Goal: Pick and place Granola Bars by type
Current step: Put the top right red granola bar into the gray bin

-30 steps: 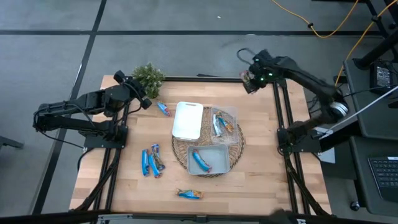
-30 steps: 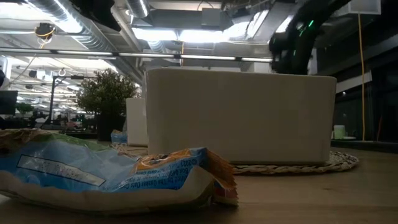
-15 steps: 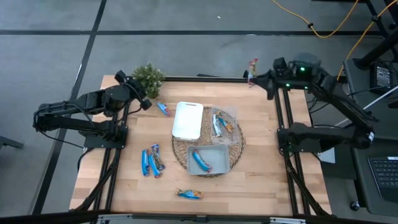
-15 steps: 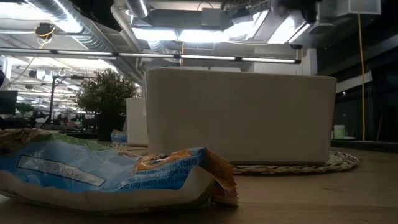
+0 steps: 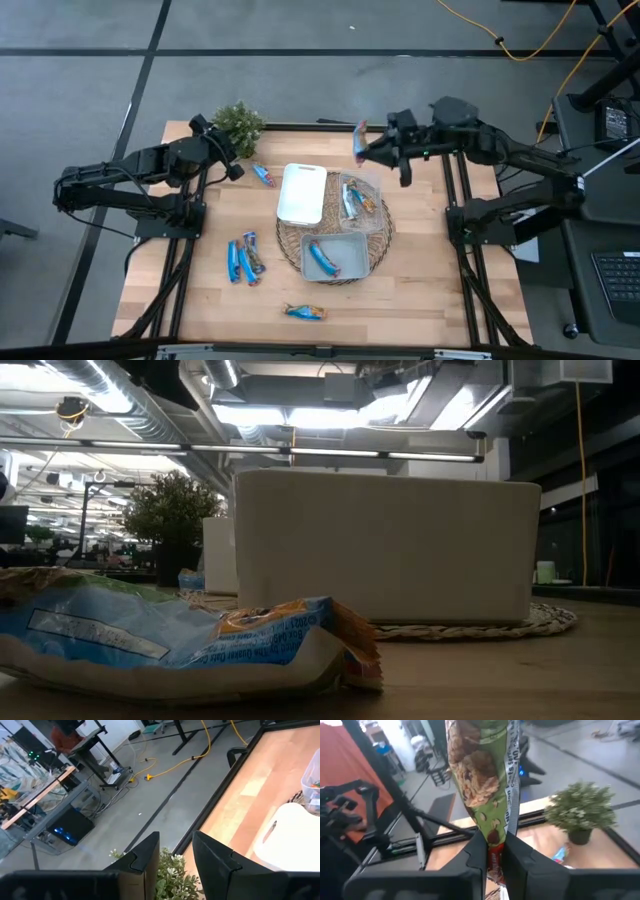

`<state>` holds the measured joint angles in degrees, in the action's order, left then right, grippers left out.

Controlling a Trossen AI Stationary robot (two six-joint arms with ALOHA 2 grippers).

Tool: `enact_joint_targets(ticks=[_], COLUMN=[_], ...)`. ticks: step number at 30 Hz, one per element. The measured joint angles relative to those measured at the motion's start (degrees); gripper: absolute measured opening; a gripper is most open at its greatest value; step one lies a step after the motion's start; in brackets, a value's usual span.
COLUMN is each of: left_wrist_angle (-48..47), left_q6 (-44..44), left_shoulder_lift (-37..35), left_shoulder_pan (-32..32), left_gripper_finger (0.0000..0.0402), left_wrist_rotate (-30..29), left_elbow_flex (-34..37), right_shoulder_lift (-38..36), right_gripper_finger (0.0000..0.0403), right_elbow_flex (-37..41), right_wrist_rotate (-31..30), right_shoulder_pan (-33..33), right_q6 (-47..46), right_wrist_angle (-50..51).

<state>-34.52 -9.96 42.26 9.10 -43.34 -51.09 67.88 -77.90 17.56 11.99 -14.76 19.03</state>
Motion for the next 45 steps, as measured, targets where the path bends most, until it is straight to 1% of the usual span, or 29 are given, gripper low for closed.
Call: enact_joint_targets(ticks=[5,8,11,14,17,19,29,32,37,41,45], left_wrist_angle=[0.0,0.0,0.0,0.0,0.0,0.0,0.0,-0.1,-0.2,-0.2,-0.2], left_q6=[0.2,0.2,-0.2,-1.4,-1.8,-1.8,-1.7,-1.6,-1.3,-1.3,-1.3], left_shoulder_lift=[0.0,0.0,0.0,0.0,0.0,0.0,0.0,0.0,0.0,0.0,0.0], left_shoulder_pan=[0.0,0.0,0.0,0.0,0.0,0.0,0.0,0.0,0.0,0.0,0.0], left_gripper_finger=[0.0112,0.0112,0.0112,0.0112,0.0112,0.0112,0.0112,0.0112,0.0111,0.0112,0.0112], left_wrist_rotate=[1.1,1.8,2.9,3.1,3.2,3.2,4.1,5.0,7.1,7.5,7.4], left_elbow_flex=[0.0,0.0,0.0,0.0,0.0,0.0,0.0,0.0,0.0,0.0,0.0], right_shoulder_lift=[6.1,10.2,14.4,17.8,20.7,23.2,35.9,38.7,39.9,40.0,40.0], right_gripper_finger=[0.0045,0.0045,0.0045,0.0045,0.0045,0.0045,0.0045,0.0045,0.0054,0.0065,0.0095], right_elbow_flex=[-9.0,-12.8,-14.7,-15.0,-15.2,-15.1,-8.4,-6.8,-6.1,-6.1,-7.2], right_wrist_rotate=[-3.3,-5.7,-8.0,-8.1,-8.2,-9.0,-8.9,-7.6,-8.6,-8.9,-8.7], right_shoulder_pan=[-8.8,-13.5,-17.3,-19.5,-20.5,-20.7,-21.8,-22.9,-24.6,-24.7,-24.7], right_q6=[0.1,-2.7,-6.2,-9.7,-14.0,-16.2,-21.7,-23.1,-26.8,-29.0,-30.0], right_wrist_angle=[9.1,16.8,23.0,23.9,24.4,27.2,29.2,29.2,29.2,29.2,29.9])
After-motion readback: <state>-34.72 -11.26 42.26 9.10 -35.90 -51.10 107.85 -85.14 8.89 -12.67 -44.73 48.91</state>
